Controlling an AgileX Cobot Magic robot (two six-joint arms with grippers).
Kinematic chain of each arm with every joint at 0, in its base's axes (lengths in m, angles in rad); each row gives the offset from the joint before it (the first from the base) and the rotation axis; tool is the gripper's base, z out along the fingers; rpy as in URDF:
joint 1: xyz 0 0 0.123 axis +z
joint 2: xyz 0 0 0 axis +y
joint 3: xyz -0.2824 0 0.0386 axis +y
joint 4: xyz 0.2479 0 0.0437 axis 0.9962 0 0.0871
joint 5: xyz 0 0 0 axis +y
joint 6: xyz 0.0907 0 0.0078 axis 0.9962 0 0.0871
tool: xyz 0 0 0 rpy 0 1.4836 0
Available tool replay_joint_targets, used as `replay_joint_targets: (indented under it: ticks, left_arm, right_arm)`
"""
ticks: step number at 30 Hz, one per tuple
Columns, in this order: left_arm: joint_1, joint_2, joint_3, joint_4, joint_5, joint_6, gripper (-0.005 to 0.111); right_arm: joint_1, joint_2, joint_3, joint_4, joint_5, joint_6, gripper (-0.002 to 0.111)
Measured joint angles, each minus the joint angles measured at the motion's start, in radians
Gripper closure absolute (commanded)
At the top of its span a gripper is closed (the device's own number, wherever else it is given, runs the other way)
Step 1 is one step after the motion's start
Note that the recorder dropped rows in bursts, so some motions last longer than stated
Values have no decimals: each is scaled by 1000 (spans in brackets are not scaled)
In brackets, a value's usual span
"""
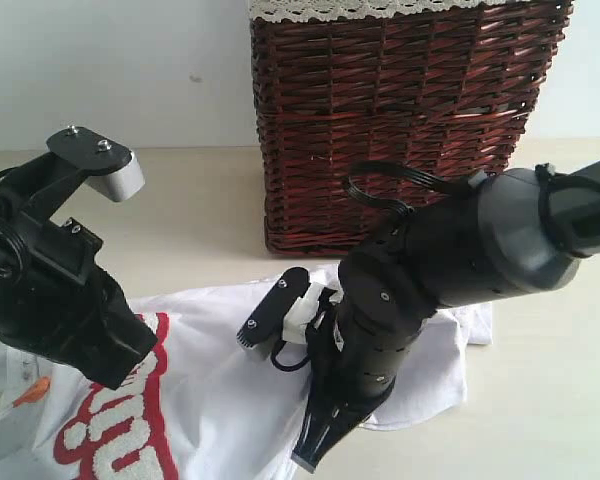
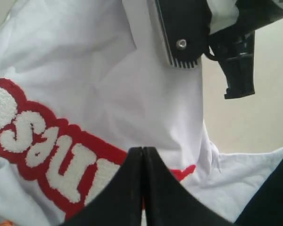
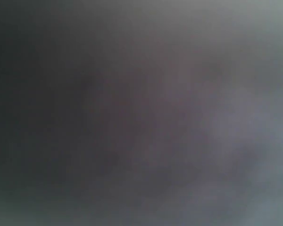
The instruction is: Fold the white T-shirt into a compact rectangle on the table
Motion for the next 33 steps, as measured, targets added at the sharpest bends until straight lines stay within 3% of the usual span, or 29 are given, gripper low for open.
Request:
replay_joint_targets:
  ticks: [5,10,19,24,27,30,33]
  left_arm:
    - [0,0,0,0,0,2,107]
    - [0,0,0,0,0,4,107]
    - [0,0,0,0,17,4,107]
    - [0,0,0,-2,26,4,107]
    - [0,0,0,-4,28,4,107]
    - [0,0,0,-4,28,4,107]
    - [0,0,0,1,28,4,107]
  right_arm:
    - [0,8,-12,0,108,6,108]
    - [0,-19,28,8,410,-11,108]
    - [0,-40,167,-3,535,3,108]
    - [0,-73,198,-112,605,111,108]
    - [0,-165,199,-136,603,126,108]
    - [0,-287,200,-141,431,135,108]
    - [0,-245,200,-139,262,155,108]
